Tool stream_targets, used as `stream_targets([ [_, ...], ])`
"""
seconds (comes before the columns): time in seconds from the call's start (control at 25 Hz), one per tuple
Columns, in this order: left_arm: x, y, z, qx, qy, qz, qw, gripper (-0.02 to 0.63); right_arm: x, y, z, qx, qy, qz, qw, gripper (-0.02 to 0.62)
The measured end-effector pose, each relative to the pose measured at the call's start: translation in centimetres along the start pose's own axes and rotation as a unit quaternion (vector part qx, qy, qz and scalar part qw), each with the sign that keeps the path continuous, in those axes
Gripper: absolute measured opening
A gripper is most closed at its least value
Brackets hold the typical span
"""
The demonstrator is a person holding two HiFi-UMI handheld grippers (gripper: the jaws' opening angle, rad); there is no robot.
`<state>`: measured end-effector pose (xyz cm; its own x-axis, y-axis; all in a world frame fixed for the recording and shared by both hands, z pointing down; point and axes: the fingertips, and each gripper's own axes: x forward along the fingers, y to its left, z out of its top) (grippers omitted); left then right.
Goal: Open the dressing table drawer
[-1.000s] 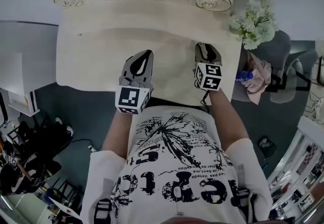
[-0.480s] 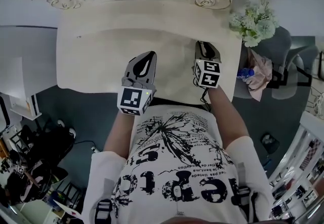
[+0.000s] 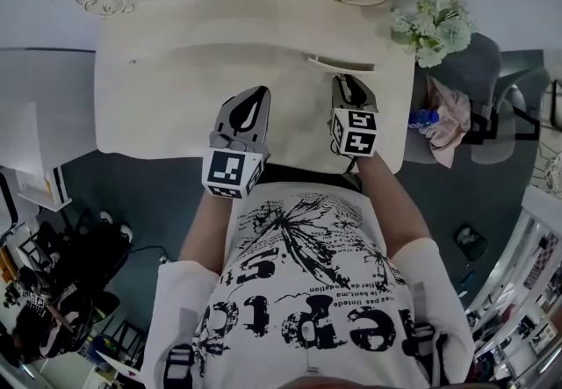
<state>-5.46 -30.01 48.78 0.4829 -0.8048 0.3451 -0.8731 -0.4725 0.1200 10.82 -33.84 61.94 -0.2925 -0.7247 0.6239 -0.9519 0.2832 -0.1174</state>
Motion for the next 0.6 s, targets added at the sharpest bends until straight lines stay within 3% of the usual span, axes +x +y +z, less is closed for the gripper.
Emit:
stream_targets([
  [0.6,-1.5,-2.5,-0.6,0.004,-0.006,-0.009,0.9999,0.018,-3.2,1.2,-2.8,0.001,0.007,0.009,1.000,0.104],
])
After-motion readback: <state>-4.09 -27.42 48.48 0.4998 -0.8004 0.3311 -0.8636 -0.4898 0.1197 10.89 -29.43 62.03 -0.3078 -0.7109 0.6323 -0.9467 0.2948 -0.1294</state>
